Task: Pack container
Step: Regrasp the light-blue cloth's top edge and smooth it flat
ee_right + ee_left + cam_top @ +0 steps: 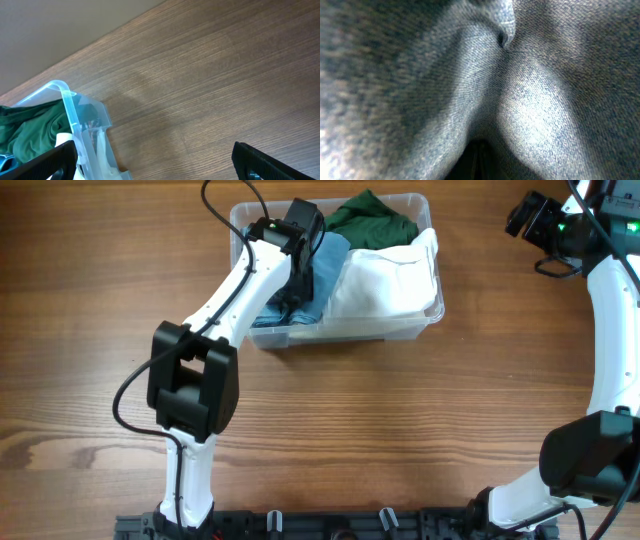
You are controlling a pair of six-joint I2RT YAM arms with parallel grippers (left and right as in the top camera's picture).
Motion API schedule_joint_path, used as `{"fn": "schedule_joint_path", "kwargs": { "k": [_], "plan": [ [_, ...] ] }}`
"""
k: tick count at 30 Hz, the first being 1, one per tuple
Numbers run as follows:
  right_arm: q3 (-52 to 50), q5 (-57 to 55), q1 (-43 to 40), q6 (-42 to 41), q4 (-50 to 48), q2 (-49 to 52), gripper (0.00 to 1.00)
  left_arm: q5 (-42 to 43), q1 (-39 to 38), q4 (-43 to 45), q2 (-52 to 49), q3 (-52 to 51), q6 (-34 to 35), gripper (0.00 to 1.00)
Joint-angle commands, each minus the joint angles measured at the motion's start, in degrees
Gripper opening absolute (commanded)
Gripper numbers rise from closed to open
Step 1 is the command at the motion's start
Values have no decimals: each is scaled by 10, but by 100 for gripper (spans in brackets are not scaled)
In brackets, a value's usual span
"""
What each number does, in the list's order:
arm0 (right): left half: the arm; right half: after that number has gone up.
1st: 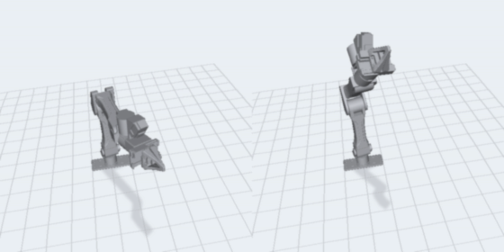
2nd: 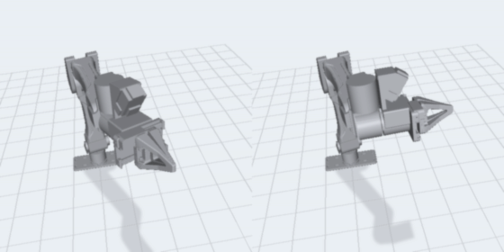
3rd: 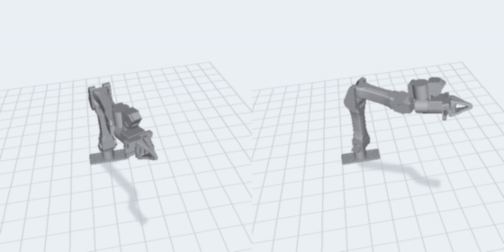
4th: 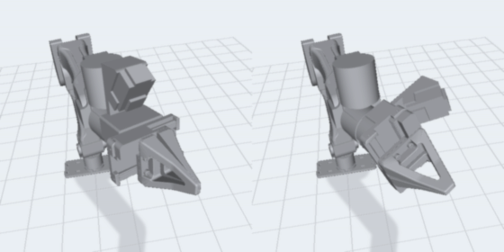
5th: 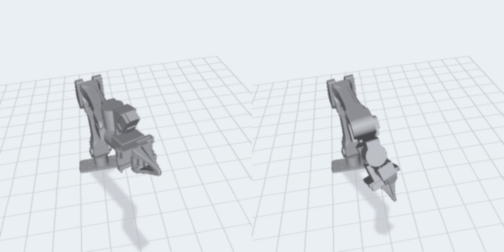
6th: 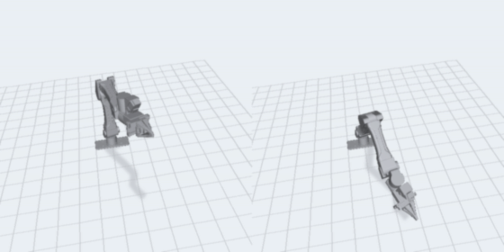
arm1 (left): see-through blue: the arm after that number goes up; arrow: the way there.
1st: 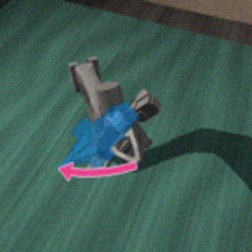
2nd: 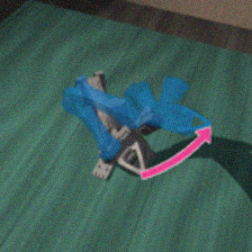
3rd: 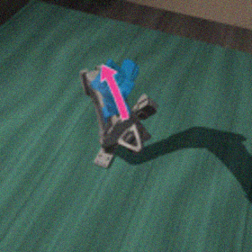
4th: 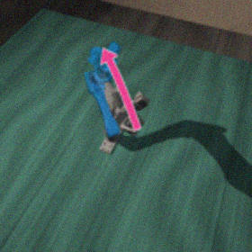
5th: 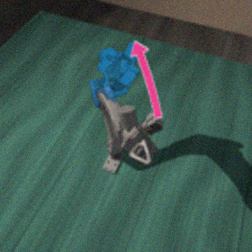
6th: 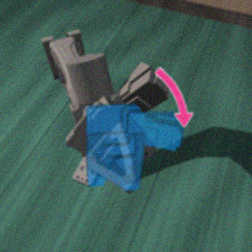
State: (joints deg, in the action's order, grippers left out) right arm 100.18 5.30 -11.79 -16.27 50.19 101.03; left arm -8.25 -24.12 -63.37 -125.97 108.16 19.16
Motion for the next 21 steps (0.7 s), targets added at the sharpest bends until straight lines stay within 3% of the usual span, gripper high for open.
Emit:
{"fn": "schedule_joint_path", "kwargs": {
  "k": [1, 9, 16, 21],
  "plan": [
    [-2, -4, 2, -4, 0, 8, 100, 26, 4, 11, 46, -13, -7, 4],
    [-2, -4, 2, -4, 0, 8, 100, 12, 4, 50, 128, -13, -7, 9],
    [-2, -4, 2, -4, 0, 8, 100, -83, 7, 91, 122, -13, -7, 11],
    [-2, -4, 2, -4, 0, 8, 100, -103, 20, 108, 120, -13, -7, 12]
  ]
}}
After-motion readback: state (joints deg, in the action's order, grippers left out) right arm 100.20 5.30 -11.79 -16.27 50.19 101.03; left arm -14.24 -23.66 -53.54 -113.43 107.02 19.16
